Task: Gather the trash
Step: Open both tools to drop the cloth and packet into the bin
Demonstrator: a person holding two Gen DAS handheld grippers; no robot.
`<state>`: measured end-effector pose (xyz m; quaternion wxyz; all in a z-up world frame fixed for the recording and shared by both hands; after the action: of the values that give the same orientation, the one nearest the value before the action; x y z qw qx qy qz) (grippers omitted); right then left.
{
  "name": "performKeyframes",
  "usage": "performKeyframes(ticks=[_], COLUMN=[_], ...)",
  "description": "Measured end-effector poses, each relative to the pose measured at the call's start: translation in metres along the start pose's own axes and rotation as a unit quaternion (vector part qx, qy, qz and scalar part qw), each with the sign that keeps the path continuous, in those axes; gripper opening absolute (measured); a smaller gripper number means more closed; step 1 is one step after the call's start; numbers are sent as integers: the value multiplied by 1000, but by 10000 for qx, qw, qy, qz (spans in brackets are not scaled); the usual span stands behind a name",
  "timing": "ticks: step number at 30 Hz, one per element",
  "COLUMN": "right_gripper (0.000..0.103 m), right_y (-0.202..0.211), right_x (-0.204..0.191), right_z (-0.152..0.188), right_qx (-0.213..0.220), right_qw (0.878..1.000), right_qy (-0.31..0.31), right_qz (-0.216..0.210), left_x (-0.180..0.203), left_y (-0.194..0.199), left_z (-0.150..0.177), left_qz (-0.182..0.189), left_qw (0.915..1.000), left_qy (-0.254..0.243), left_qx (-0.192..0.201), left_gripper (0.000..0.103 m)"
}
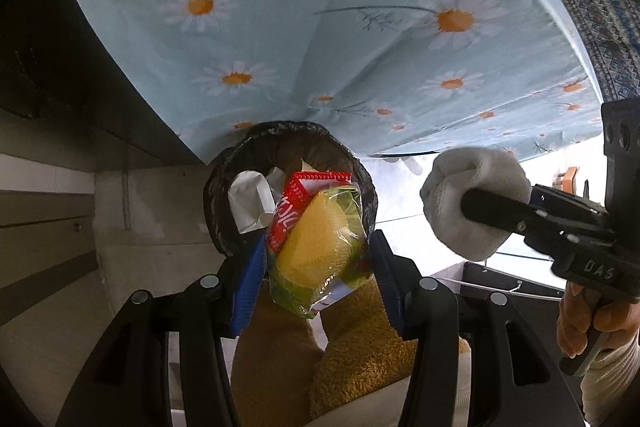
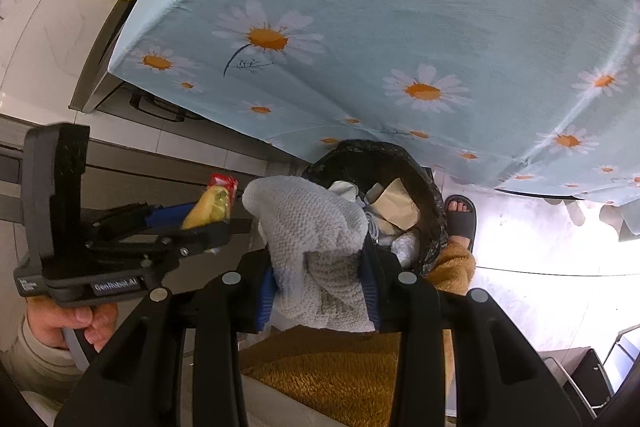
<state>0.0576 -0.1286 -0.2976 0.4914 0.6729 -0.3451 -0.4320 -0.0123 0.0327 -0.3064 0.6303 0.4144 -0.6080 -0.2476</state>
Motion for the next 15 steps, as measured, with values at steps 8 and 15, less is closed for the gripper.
performKeyframes(ticks=[8, 15], right_gripper=[52, 60], right_y=[6, 3], right_x=[1, 5], right_z=[-9, -14], right_qx=[72, 17], right_qw=[9999, 9998], right_qy=[-40, -135], right_qz=[-142, -167], left_x=[-6, -13], left_y=[-11, -19], left_z=[2, 2], left_qz=[21, -60], left_qw=[9996, 9988], left_qy=[272, 454], left_qx=[-93, -186], left_gripper=[63, 77])
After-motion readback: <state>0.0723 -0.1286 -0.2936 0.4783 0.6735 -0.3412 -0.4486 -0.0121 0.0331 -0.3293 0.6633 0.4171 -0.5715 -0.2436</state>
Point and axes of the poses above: each gripper's, at about its wrist camera, not at the fingertips, and y roughly against the way its jaws point, x to its right, z to its underside, the point moved 1 cm from there along -y, roughly the way its jaws point, and after that the axes turned 15 degrees about z, right-handed, at the moved point
